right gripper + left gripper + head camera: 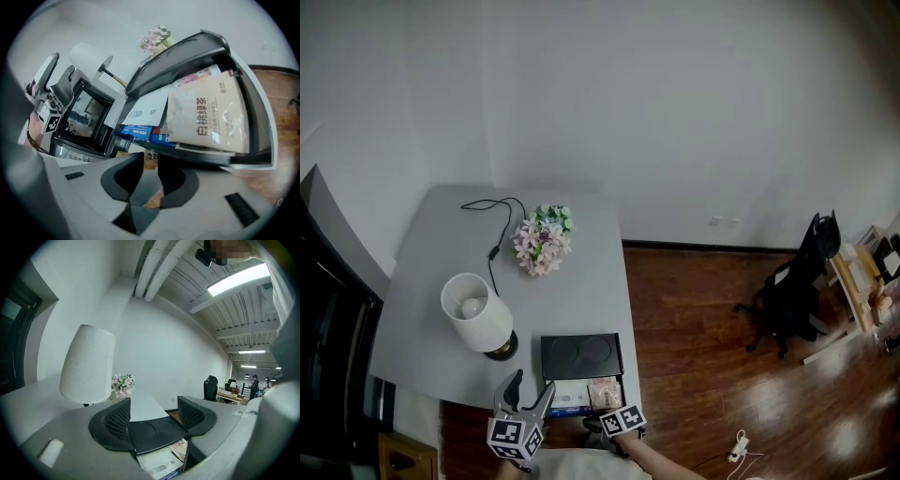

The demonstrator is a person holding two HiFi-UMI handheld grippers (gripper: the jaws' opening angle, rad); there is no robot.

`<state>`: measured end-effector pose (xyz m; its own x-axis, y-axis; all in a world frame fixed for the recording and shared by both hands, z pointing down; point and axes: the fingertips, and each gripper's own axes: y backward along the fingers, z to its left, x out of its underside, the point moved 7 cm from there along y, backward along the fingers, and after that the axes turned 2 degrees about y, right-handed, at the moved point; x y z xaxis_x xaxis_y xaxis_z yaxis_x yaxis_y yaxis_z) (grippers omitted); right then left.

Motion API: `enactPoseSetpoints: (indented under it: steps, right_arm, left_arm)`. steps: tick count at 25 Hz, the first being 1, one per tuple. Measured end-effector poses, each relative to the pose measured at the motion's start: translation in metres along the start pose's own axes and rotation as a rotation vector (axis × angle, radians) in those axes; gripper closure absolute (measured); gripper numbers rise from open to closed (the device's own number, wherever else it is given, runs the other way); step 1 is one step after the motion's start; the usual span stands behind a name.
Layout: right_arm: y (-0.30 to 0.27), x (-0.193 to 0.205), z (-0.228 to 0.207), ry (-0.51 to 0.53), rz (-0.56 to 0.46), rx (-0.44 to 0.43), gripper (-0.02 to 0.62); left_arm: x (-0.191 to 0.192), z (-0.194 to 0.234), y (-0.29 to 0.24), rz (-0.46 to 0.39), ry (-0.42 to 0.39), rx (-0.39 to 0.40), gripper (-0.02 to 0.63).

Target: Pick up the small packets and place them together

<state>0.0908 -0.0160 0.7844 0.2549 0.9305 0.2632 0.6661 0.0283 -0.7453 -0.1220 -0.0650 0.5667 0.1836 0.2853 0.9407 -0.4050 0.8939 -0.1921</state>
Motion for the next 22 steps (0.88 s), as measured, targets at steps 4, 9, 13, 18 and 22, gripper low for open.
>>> enactPoseSetpoints:
  steps: [4,9,13,18,22]
  right_arm:
    - [0.017,0.002,0.001,0.016,-0.012,0.002,0.482]
    - [0.049,-0.006,0.012,0.002,-0.127,-0.049,0.482]
    - [0.098,-0.042,0.033,0.088,-0.449,-0.053,0.483]
    - [0.167,-0.104,0.068,0.383,-0.841,0.079,0.482]
    - [0.199,-0.141,0.093,0.579,-1.064,0.203,0.213]
  left_arm:
    - [-0.004,0.000,0.003,-0.001,-0.017,0.007,0.285]
    - [-0.006,0.006,0.002,-0.003,-0.020,-0.003,0.285]
    - [-0.012,0.004,0.003,-0.016,-0.031,0.007,0.285]
    - [-0.032,0.001,0.003,-0.071,-0.047,0.011,0.285]
    - [-0.048,-0.004,0.003,-0.126,-0.125,0.019,0.221]
